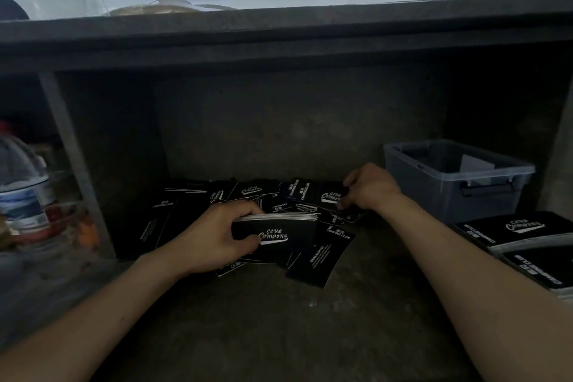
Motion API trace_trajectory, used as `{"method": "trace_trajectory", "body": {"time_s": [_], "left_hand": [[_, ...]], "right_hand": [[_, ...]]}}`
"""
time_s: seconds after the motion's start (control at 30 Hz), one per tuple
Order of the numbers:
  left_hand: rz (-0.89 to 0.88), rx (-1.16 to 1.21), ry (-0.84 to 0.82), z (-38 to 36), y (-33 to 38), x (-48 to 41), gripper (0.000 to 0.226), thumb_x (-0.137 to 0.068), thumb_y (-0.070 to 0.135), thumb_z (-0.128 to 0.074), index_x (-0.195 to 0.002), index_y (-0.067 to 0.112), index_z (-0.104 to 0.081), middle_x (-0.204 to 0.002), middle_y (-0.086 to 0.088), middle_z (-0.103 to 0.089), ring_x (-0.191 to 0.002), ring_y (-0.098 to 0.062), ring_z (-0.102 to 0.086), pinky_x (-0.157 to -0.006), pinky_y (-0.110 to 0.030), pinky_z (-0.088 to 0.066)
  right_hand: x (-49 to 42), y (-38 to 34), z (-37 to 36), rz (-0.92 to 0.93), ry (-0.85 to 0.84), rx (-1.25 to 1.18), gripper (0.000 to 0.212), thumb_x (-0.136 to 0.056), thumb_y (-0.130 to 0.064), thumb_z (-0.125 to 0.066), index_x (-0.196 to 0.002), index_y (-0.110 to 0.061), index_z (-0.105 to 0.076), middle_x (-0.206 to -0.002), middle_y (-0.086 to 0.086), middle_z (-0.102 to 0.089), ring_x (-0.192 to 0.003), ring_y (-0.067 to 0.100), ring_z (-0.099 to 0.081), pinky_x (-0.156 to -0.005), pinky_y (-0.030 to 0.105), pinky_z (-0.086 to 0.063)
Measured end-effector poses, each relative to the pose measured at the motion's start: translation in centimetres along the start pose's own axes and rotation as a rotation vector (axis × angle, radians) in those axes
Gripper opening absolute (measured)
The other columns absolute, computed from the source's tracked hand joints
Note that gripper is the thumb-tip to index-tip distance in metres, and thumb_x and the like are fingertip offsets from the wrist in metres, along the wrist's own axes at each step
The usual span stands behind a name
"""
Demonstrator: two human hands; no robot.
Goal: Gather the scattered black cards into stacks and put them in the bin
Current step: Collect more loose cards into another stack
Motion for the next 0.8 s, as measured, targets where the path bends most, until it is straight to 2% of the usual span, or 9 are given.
{"method": "trace_trajectory", "body": {"time_s": [0.13,0.27,0.37,0.4,0.47,0.53,0.6,0.7,0.8], "left_hand": [[-0.004,0.007,0.004,0.0,-0.1,0.0,0.026,-0.083,0.005,-0.075,-0.094,0.027,-0.069,-0.092,0.015,-0.070,-0.086,-0.006,-0.069,-0.074,-0.016,-0.052],[-0.009,0.029,-0.003,-0.1,-0.4,0.0,0.025,-0.083,0.006,-0.075,-0.095,0.027,-0.069,-0.093,0.013,-0.070,-0.087,-0.007,-0.069,-0.074,-0.016,-0.052],[-0.044,-0.011,0.024,0.1,-0.4,-0.2,0.027,-0.081,0.007,-0.078,-0.100,0.025,-0.070,-0.103,0.012,-0.066,-0.099,-0.008,-0.067,-0.085,-0.018,-0.052],[-0.058,-0.031,0.037,0.2,-0.3,-0.2,0.031,-0.080,0.007,-0.080,-0.105,0.023,-0.069,-0.112,0.011,-0.062,-0.107,-0.007,-0.064,-0.092,-0.017,-0.049],[-0.061,-0.048,0.052,0.3,-0.3,-0.2,0.048,-0.078,0.012,-0.083,-0.119,0.028,-0.063,-0.129,0.012,-0.054,-0.122,-0.003,-0.055,-0.102,-0.015,-0.043],[-0.030,-0.004,0.049,0.4,-0.5,-0.1,0.070,-0.076,0.018,-0.084,-0.132,0.039,-0.049,-0.137,0.016,-0.048,-0.132,0.001,-0.048,-0.103,-0.020,-0.045],[0.010,0.081,0.045,0.3,-0.6,-0.1,0.086,-0.074,0.022,-0.084,-0.142,0.045,-0.036,-0.143,0.016,-0.044,-0.137,0.001,-0.042,-0.104,-0.028,-0.047],[-0.029,0.039,0.048,0.4,-0.2,0.0,0.096,-0.075,0.019,-0.084,-0.149,0.047,-0.030,-0.150,0.017,-0.036,-0.142,-0.001,-0.036,-0.116,-0.024,-0.035],[-0.033,0.033,-0.013,-0.3,-0.2,0.1,0.082,-0.081,0.013,-0.083,-0.147,0.039,-0.041,-0.144,0.020,-0.050,-0.136,0.002,-0.045,-0.114,-0.017,-0.035]], "right_hand": [[-0.3,0.6,1.5,-0.027,0.001,-0.152,0.035,-0.069,-0.015,-0.086,-0.101,-0.012,-0.073,-0.109,0.007,-0.070,-0.099,0.020,-0.064,-0.092,0.030,-0.051],[-0.1,0.8,1.7,-0.053,-0.044,-0.280,0.019,-0.090,-0.018,-0.068,-0.106,-0.009,-0.071,-0.106,0.009,-0.067,-0.090,0.022,-0.059,-0.075,0.031,-0.049],[0.6,-0.1,2.5,0.009,-0.006,-0.411,0.010,-0.086,-0.016,-0.072,-0.095,-0.013,-0.074,-0.102,0.006,-0.070,-0.082,0.015,-0.062,-0.061,0.020,-0.043],[1.0,-0.8,2.2,0.046,-0.046,-0.459,0.007,-0.082,-0.015,-0.076,-0.088,-0.017,-0.075,-0.097,0.002,-0.072,-0.080,0.010,-0.061,-0.058,0.019,-0.043],[2.3,-2.8,0.4,0.150,-0.267,-0.425,0.012,-0.076,-0.017,-0.081,-0.084,-0.023,-0.075,-0.092,-0.004,-0.073,-0.088,0.007,-0.062,-0.062,0.019,-0.048],[4.2,-4.4,-2.4,0.223,-0.577,-0.388,0.013,-0.079,-0.019,-0.077,-0.091,-0.024,-0.076,-0.096,-0.002,-0.074,-0.091,0.007,-0.065,-0.069,0.022,-0.053],[5.7,-5.2,-3.8,0.255,-0.791,-0.447,0.011,-0.088,-0.021,-0.067,-0.097,-0.020,-0.075,-0.096,0.002,-0.072,-0.087,0.011,-0.065,-0.074,0.025,-0.054],[6.0,-4.8,-4.4,0.242,-0.853,-0.425,0.016,-0.094,-0.022,-0.059,-0.103,-0.016,-0.071,-0.099,0.002,-0.071,-0.091,0.013,-0.064,-0.079,0.028,-0.051],[6.6,-5.3,-5.8,0.273,-0.886,-0.414,0.017,-0.098,-0.019,-0.054,-0.103,-0.014,-0.069,-0.094,-0.002,-0.071,-0.088,0.010,-0.063,-0.076,0.027,-0.049]]}}
Point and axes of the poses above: each hand's wrist, its own x-axis away from the middle knuckle, its own z-axis out of the back of the hand, y = z × x, the point moved 8 cm from there along -x, towards the middle knuckle
